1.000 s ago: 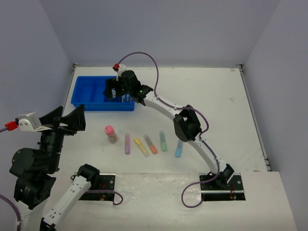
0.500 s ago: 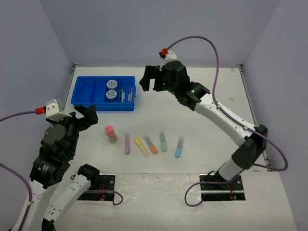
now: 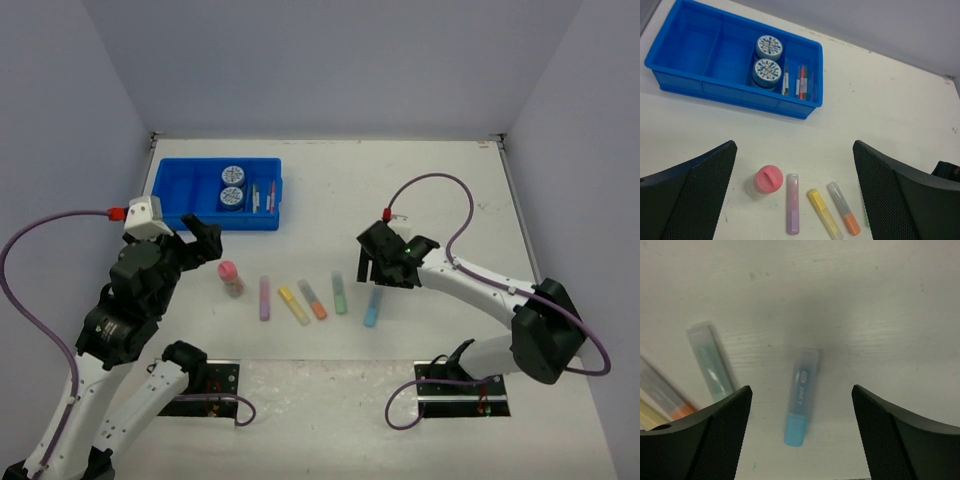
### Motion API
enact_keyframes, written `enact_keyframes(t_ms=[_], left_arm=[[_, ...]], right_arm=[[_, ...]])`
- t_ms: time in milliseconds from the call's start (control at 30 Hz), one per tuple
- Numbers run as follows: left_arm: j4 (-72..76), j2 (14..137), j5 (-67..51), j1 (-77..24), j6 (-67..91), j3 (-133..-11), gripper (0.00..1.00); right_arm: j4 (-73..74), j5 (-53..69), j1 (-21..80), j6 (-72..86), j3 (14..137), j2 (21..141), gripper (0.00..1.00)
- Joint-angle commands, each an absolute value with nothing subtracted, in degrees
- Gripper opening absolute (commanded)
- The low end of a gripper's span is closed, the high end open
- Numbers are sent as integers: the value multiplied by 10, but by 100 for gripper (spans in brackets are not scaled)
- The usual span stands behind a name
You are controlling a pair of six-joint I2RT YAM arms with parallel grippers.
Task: Sort the stationery into containers
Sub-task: Pick up the pen from the center of the board.
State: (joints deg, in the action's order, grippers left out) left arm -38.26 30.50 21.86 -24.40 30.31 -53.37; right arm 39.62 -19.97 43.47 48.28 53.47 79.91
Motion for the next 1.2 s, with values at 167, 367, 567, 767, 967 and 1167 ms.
enact_keyframes(t_ms=[167,367,567,767,967,1167], left_arm=[[-355,288,180,-242,278,-508,100],[-345,297,153,-242,269,-493,100],[-344,292,153,-242,264,-489,100],[-334,296,143,-242,264,-484,100],[-269,324,0,-242,282,-467,100],[-39,386,-244,-242,386,-392,100]], right_arm=[[334,-124,451,592,389,709,72],[357,-156,485,605,425,783,67],[361,-145,501,625,429,851,44],[324,-128,510,623,404,842,4],[289,-153,518,517,433,750,0],[113,-58,523,378,421,608,0]])
